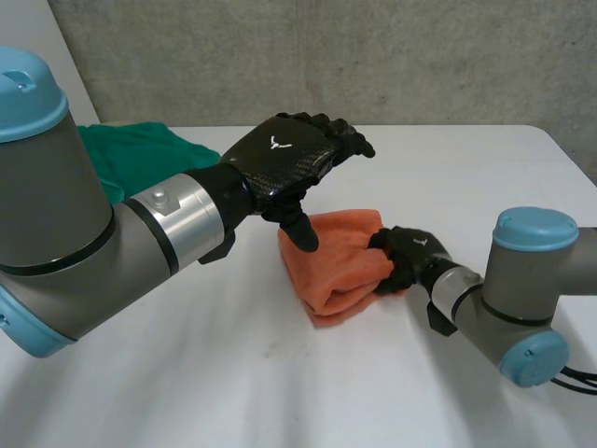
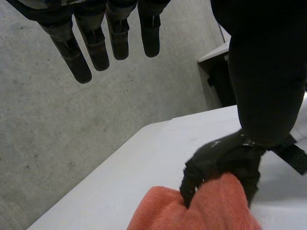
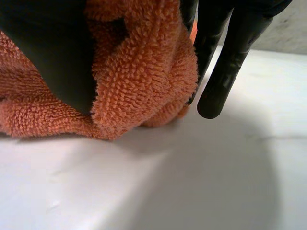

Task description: Fold the laundry.

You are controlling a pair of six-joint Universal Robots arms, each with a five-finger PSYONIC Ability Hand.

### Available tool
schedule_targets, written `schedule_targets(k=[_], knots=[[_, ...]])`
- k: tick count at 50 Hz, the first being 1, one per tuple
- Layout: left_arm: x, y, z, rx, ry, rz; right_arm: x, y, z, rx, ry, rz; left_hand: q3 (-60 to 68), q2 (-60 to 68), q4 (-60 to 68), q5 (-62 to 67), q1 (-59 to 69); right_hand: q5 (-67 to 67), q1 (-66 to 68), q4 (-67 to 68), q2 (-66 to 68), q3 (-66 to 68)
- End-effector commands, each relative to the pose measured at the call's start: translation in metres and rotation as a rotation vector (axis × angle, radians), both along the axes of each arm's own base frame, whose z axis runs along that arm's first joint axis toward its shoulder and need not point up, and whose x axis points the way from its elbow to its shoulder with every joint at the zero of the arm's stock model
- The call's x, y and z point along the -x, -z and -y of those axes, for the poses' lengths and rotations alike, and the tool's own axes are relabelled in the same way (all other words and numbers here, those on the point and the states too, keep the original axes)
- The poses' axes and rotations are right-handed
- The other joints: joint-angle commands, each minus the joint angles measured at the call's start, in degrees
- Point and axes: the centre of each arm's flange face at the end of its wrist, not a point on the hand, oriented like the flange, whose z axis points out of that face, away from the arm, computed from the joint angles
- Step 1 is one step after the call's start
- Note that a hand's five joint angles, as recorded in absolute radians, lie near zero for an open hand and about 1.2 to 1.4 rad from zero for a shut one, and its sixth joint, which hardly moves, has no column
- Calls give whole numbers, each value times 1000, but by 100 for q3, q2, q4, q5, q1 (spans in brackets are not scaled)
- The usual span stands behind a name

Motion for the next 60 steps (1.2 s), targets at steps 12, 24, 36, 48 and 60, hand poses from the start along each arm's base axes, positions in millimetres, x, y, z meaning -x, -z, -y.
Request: schedule_targets(k=[12, 24, 36, 48, 60], knots=[[2, 5, 1, -9, 4, 6, 88, -30, 157, 268, 354, -53, 17, 48, 63, 142, -37, 2072, 4029, 1332, 2158, 2064], [2, 12, 0, -26, 4, 18, 164, -9, 236, 342, 467, -270, 17, 48, 63, 142, -37, 2072, 4029, 1332, 2158, 2064], [2, 17, 1, -40, 4, 27, 211, -17, 255, 498, 555, -489, 17, 48, 63, 142, -37, 2072, 4029, 1332, 2158, 2064], [2, 19, 2, -47, 3, 28, 227, -18, 260, 534, 606, -501, 17, 48, 63, 142, -37, -4928, -2971, -5668, -4842, -4936], [2, 15, -2, -40, 7, 24, 255, -20, 250, 500, 600, -790, 17, 48, 63, 142, -37, -4928, -2971, -5668, -4842, -4936]])
